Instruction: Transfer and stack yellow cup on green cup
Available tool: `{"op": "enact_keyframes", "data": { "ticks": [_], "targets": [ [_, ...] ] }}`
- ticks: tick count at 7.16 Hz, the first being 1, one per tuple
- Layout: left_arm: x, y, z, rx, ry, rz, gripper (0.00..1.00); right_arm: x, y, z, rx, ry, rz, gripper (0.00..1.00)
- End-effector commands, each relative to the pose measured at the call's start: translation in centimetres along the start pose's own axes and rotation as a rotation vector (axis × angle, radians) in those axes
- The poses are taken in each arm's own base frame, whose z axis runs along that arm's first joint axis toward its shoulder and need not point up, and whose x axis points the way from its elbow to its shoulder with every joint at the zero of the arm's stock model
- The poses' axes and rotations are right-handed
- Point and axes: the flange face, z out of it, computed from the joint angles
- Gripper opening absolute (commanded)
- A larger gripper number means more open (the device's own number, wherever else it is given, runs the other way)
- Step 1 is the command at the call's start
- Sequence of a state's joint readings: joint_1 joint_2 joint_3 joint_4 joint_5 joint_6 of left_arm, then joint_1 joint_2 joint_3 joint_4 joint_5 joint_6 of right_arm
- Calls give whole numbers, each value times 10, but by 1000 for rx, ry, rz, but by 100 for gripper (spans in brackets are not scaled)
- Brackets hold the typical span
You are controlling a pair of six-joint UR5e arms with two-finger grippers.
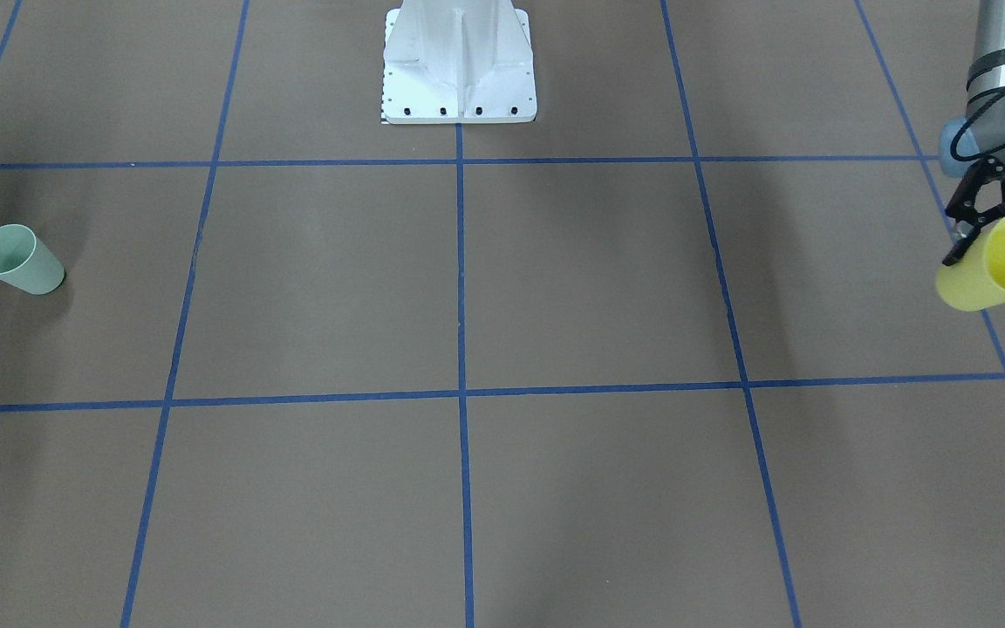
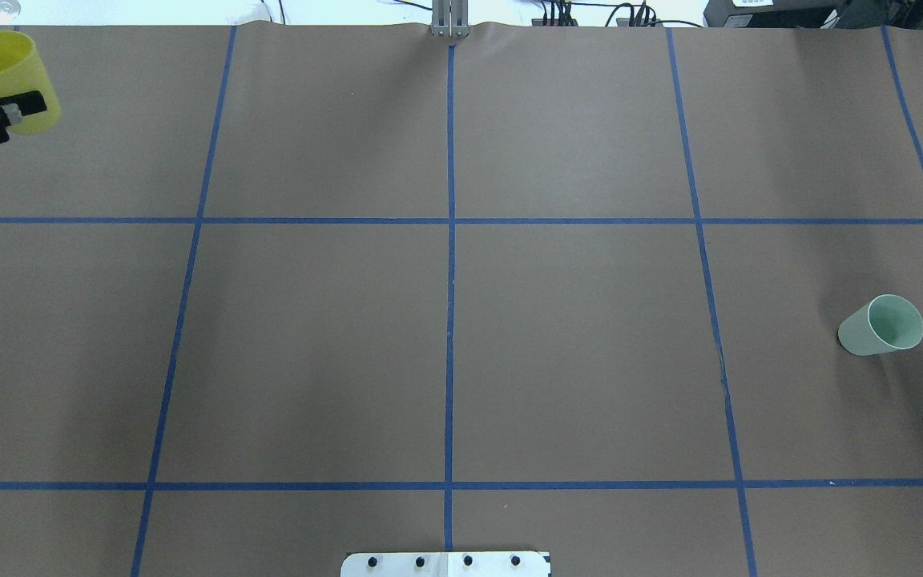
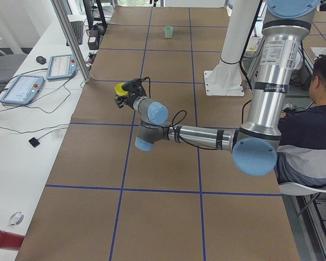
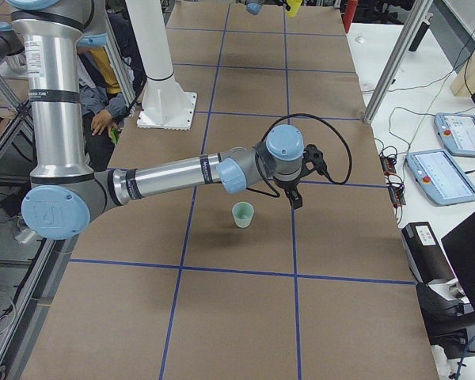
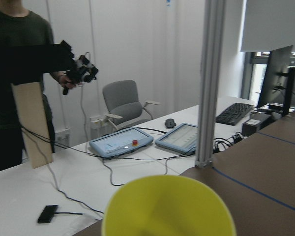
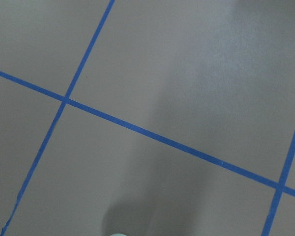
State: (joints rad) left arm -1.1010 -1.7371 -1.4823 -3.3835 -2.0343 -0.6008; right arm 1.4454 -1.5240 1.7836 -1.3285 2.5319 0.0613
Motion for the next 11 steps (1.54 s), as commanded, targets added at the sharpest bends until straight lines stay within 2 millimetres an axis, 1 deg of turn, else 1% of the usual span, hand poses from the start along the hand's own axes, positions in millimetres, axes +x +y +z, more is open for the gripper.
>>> {"op": "enact_keyframes", "data": {
  "ticks": [1, 2, 3, 4, 5, 6, 7, 8, 9, 10, 11],
  "targets": [
    [80, -6, 88, 10, 223, 5, 4, -73, -68, 6, 21, -66, -2, 99],
    [115, 3, 115, 4, 294, -12, 4, -119, -105, 18, 15, -98, -24, 99],
    [144, 9, 136, 6, 351, 7, 3, -165, -129, 40, -5, -122, -22, 99],
    [158, 16, 143, -2, 377, 6, 3, -211, -150, 48, 4, -126, 45, 99],
    [160, 17, 146, -3, 382, 5, 3, -268, -163, 63, -19, -170, 108, 99],
    [165, 23, 149, -9, 390, 18, 3, -322, -175, 72, -24, -197, 182, 99],
    [160, 29, 161, 2, 363, 93, 3, -368, -173, 87, -49, -222, 218, 99],
    [161, 33, 174, 46, 305, 217, 2, -407, -167, 98, -76, -248, 241, 99],
    [175, 34, 183, 64, 322, 277, 7, -446, -161, 109, -90, -265, 251, 99],
    [181, 22, 195, 66, 324, 281, 9, -493, -152, 125, -98, -274, 271, 100],
    [182, 18, 202, 41, 313, 275, 9, -527, -147, 131, -102, -275, 303, 100]
  ]
}}
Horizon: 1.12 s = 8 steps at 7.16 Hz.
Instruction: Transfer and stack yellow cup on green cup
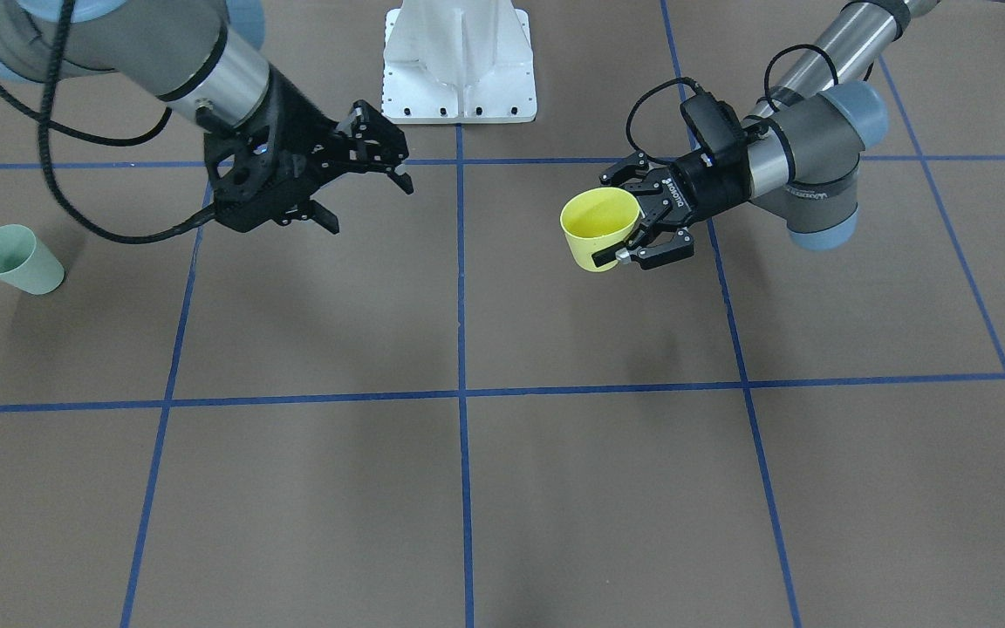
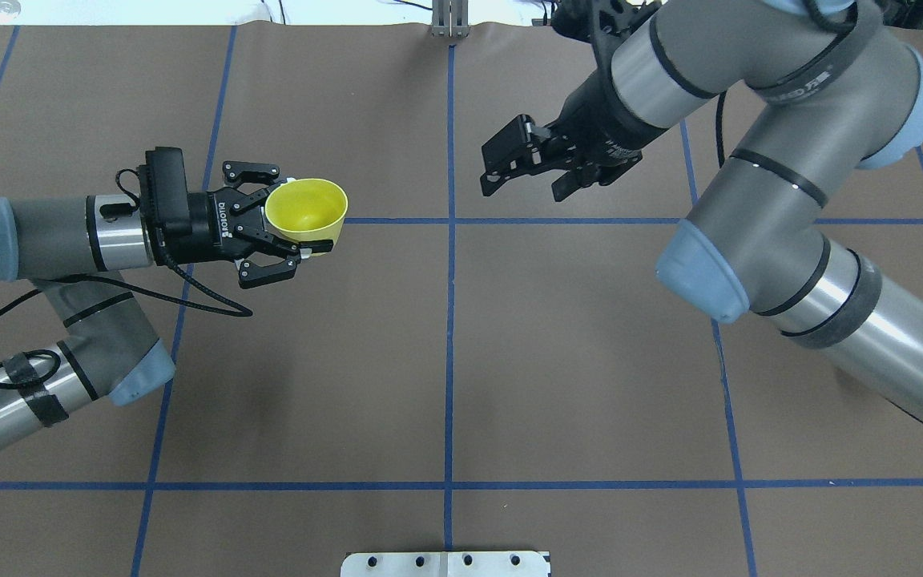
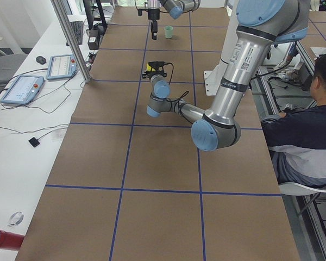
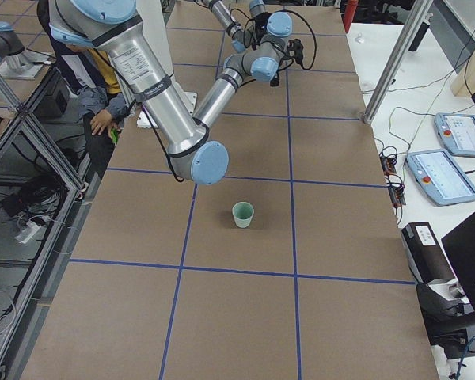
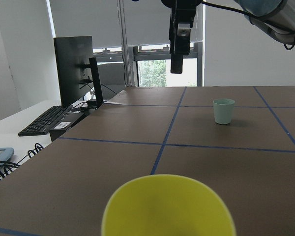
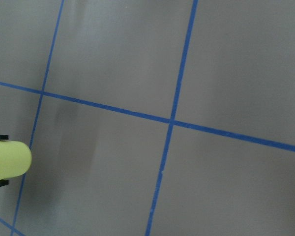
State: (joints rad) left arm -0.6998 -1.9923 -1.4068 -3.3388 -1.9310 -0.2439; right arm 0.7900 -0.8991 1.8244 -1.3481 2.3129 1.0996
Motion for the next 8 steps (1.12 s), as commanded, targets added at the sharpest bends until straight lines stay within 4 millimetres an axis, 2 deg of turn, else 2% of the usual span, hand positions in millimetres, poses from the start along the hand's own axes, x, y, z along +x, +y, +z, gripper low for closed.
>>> {"op": "enact_keyframes", "data": {
  "ticks": [1, 2, 3, 8],
  "targets": [
    [-1, -8, 13, -18, -6, 4, 9, -71, 23, 31, -20, 40, 58, 100],
    [-1, -7, 13, -21, -5, 2, 9, -91, 35, 46, -9, 61, 43, 99],
    [-1, -5, 15, -38, -8, -3, 9, -96, 34, 49, -17, 83, 70, 99],
    [15, 3, 22, -52, 18, 0, 10, -106, 15, 59, 16, 134, 92, 96]
  ]
}}
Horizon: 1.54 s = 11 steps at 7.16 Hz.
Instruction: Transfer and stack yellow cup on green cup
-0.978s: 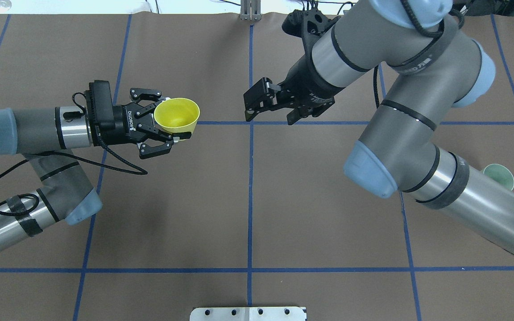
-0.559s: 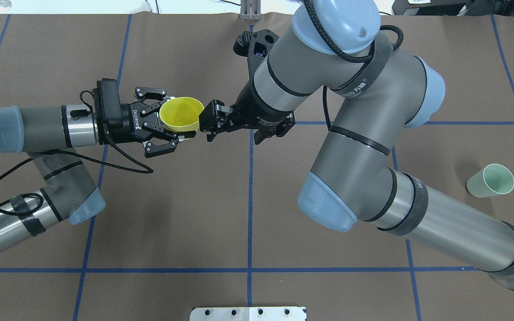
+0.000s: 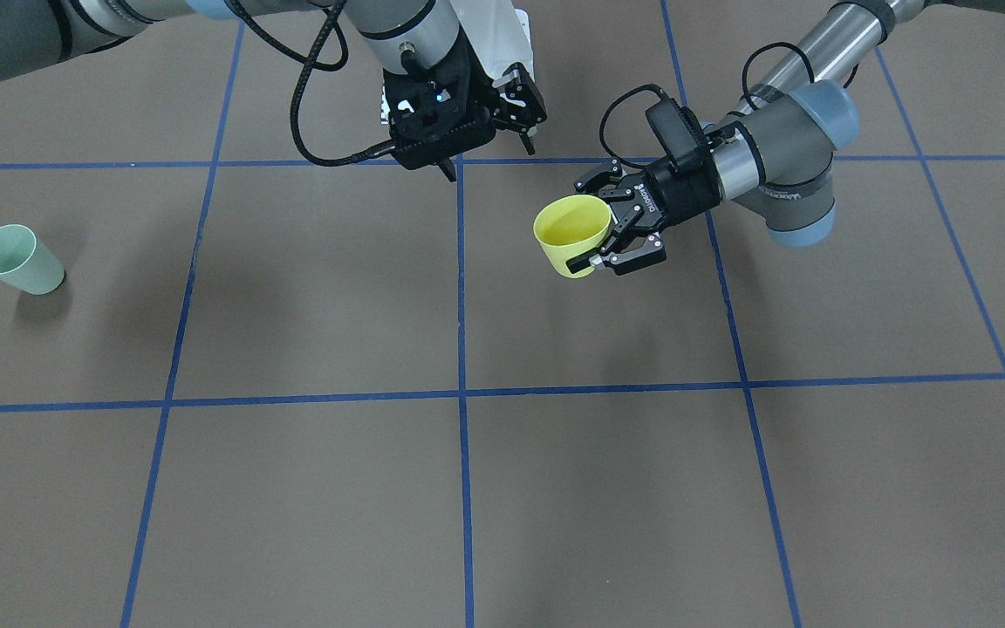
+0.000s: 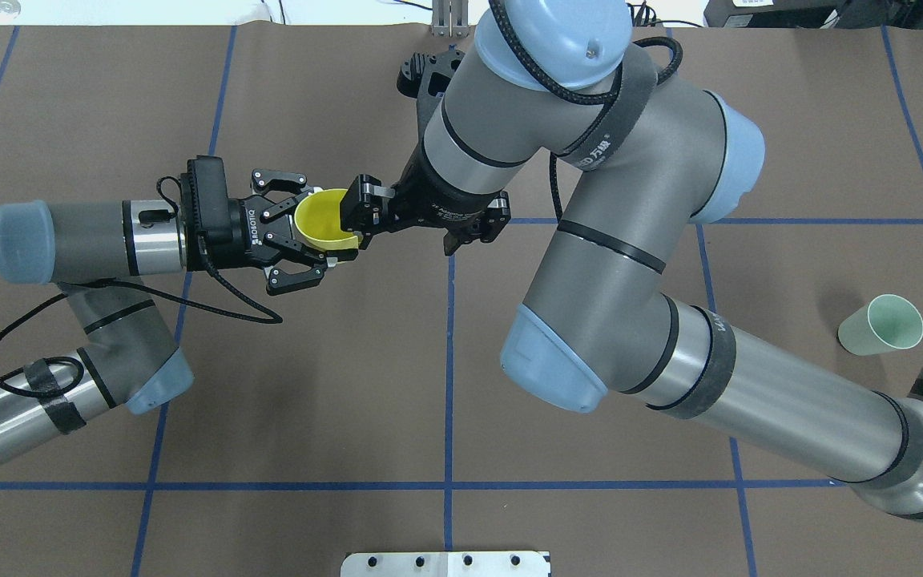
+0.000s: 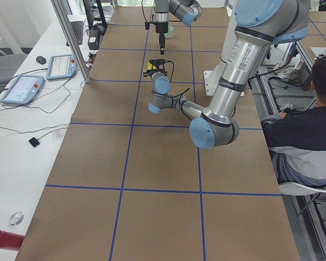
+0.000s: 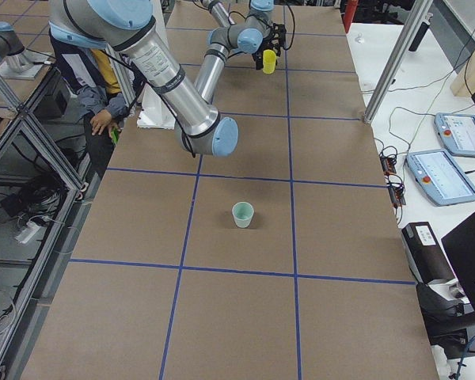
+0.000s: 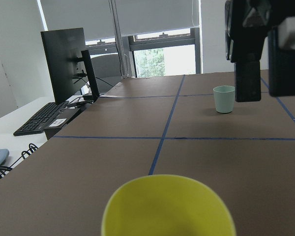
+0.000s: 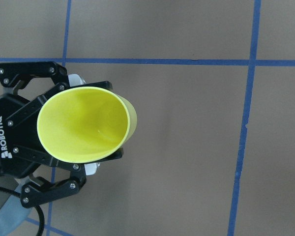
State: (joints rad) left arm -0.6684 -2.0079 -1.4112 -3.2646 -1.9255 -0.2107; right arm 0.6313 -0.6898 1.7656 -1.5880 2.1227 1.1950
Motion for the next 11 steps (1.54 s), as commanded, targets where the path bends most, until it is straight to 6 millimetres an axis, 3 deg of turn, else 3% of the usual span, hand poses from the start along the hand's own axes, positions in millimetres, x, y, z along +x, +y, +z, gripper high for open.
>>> {"op": "enact_keyframes", "data": {
  "ticks": [1, 6, 8, 11],
  "targets": [
    [5, 1, 0, 1, 8, -2, 11, -2, -6, 0, 39, 10, -1, 96],
    [33, -13, 9, 41, 59, -21, 11, -2, -11, 0, 88, 24, -11, 94],
    [36, -25, 9, 61, 66, -49, 11, -5, -5, 5, 79, 23, -15, 95],
    [36, -26, 9, 63, 66, -49, 12, -8, 5, 15, 53, 28, -17, 95]
  ]
}}
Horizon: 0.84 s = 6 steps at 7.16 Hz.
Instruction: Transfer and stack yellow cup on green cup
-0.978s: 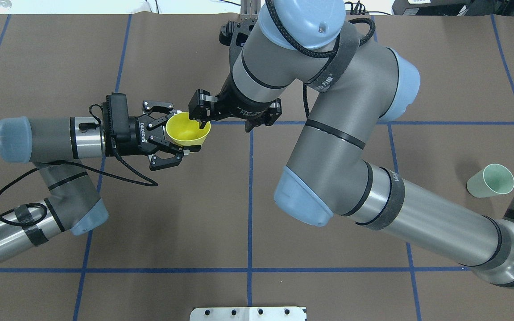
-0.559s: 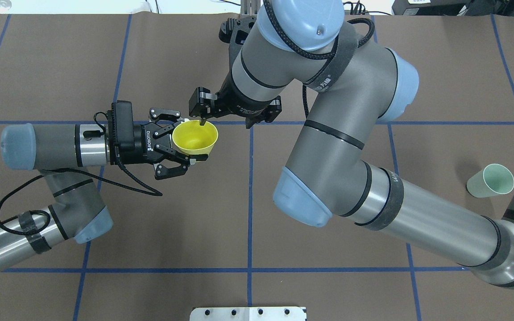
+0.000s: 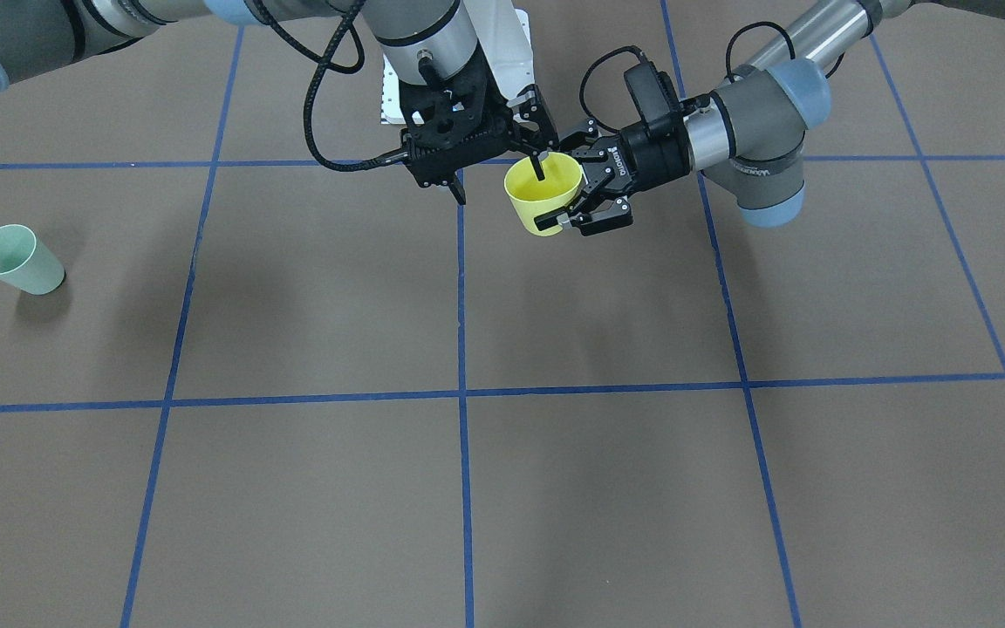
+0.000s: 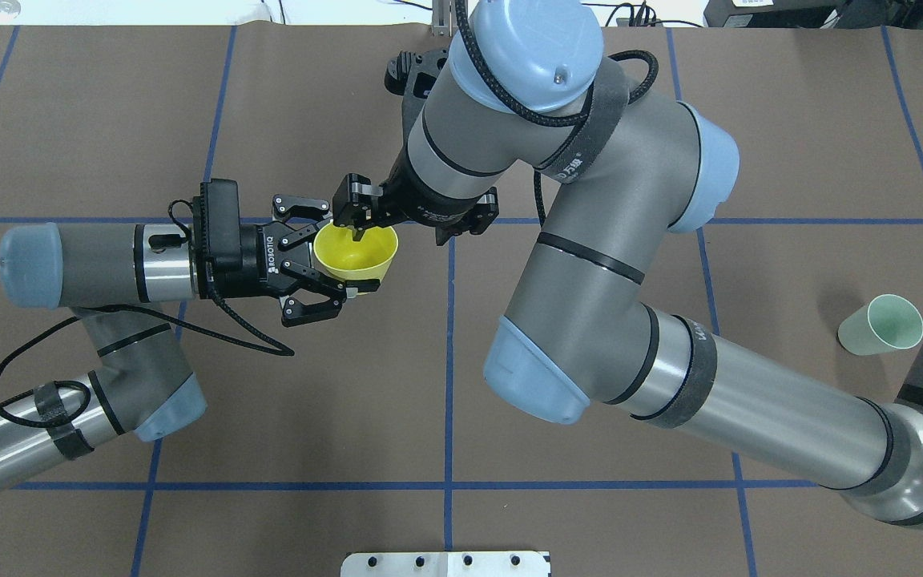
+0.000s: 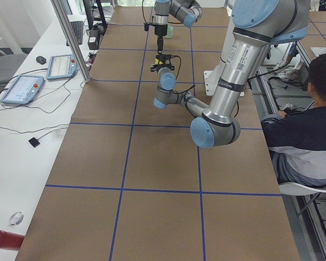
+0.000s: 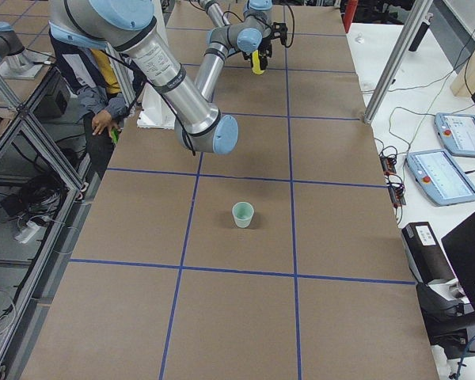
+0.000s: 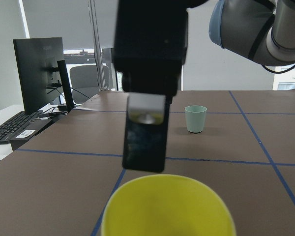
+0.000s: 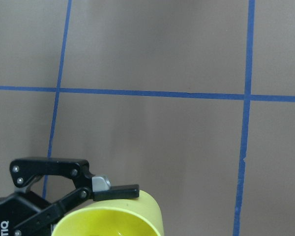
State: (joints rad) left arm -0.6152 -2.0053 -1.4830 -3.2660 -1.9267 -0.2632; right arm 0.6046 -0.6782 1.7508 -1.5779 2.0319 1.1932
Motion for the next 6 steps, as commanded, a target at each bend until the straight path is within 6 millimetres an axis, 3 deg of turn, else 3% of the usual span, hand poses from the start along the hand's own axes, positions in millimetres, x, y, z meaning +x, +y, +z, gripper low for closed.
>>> {"op": "enact_keyframes", "data": {
  "ticks": [1, 4, 5, 6],
  "targets": [
    [0, -2, 0, 4, 0, 1, 12, -1, 5, 8, -17, 9, -2, 95],
    [-1, 0, -1, 0, -1, 1, 14, 1, 3, 17, -26, 23, -4, 95],
    [0, 1, -1, 1, 0, 1, 14, 1, 3, 18, -27, 26, -5, 90],
    [0, 2, -2, 1, 0, 3, 16, 0, 3, 17, -24, 26, -6, 79]
  ]
}}
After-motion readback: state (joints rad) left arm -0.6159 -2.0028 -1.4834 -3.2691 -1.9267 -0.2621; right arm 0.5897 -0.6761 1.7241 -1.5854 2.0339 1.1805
